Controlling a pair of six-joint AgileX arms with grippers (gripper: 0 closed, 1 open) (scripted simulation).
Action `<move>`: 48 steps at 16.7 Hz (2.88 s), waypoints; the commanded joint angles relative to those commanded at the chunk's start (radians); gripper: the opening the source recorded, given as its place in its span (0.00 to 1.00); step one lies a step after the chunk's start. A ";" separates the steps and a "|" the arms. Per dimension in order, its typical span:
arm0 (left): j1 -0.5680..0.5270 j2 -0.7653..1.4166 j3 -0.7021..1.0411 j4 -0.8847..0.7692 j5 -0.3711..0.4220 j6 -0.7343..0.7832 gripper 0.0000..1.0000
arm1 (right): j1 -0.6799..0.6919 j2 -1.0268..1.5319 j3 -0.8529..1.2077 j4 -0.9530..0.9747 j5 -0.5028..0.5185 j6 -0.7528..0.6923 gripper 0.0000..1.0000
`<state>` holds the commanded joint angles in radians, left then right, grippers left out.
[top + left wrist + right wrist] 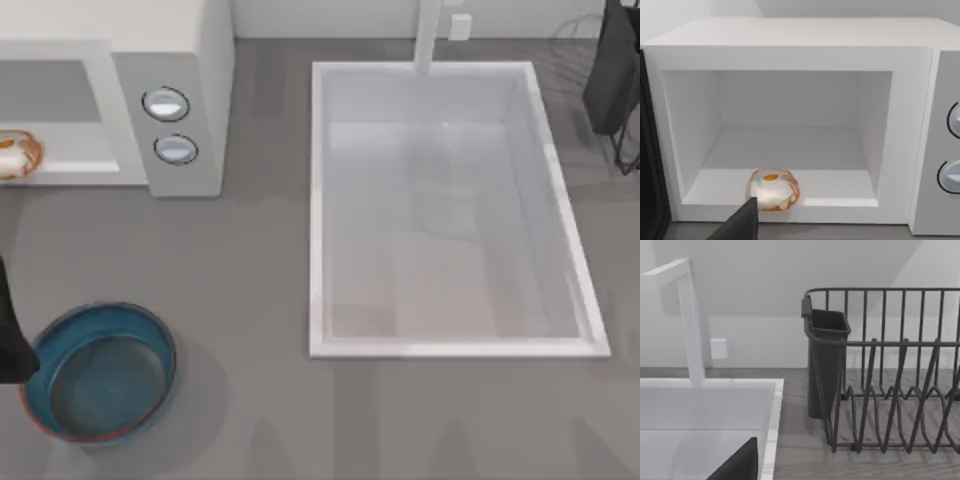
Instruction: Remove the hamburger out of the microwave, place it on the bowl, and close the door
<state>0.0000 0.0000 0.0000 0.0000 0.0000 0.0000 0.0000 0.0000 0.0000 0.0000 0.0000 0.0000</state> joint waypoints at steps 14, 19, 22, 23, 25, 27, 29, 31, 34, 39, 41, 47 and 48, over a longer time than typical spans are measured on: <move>0.000 0.000 0.000 0.000 0.000 0.000 1.00 | 0.000 0.000 0.000 0.000 0.000 0.000 1.00; 0.000 0.000 0.000 0.000 0.000 0.000 1.00 | 0.000 0.000 0.000 0.000 0.000 0.000 1.00; 0.000 0.000 0.000 0.000 0.000 0.000 1.00 | 0.000 0.000 0.000 0.000 0.000 0.000 1.00; 0.000 0.000 0.000 0.000 0.000 0.000 1.00 | 0.000 0.000 0.000 0.000 0.000 0.000 1.00; 0.001 0.010 0.004 0.006 0.001 0.000 1.00 | 0.000 0.000 0.000 0.000 0.000 0.000 1.00; 0.006 0.061 0.027 0.038 0.007 0.003 1.00 | 0.000 0.000 0.000 0.000 0.000 0.000 1.00; 0.014 0.154 0.065 0.094 0.016 0.006 1.00 | 0.000 0.000 0.000 0.000 0.000 0.000 1.00; 0.025 0.289 0.117 0.168 0.029 0.011 1.00 | 0.000 0.000 0.000 0.000 0.000 0.000 1.00; 0.046 0.558 0.215 0.310 0.054 0.021 1.00 | 0.000 0.000 0.000 0.000 0.000 0.000 1.00; 0.087 1.114 0.407 0.588 0.102 0.040 1.00 | 0.000 0.000 0.000 0.000 0.000 0.000 1.00; 0.104 1.351 0.486 0.702 0.121 0.048 1.00 | 0.000 0.000 0.000 0.000 0.000 0.000 1.00; 0.149 2.001 0.700 1.011 0.175 0.069 1.00 | 0.000 0.000 0.000 0.000 0.000 0.000 1.00; 0.155 2.090 0.729 1.054 0.182 0.072 1.00 | 0.000 0.000 0.000 0.000 0.000 0.000 1.00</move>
<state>0.1554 2.0905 0.7293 1.0538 0.1823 0.0717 0.0000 0.0000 0.0000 0.0000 0.0000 0.0000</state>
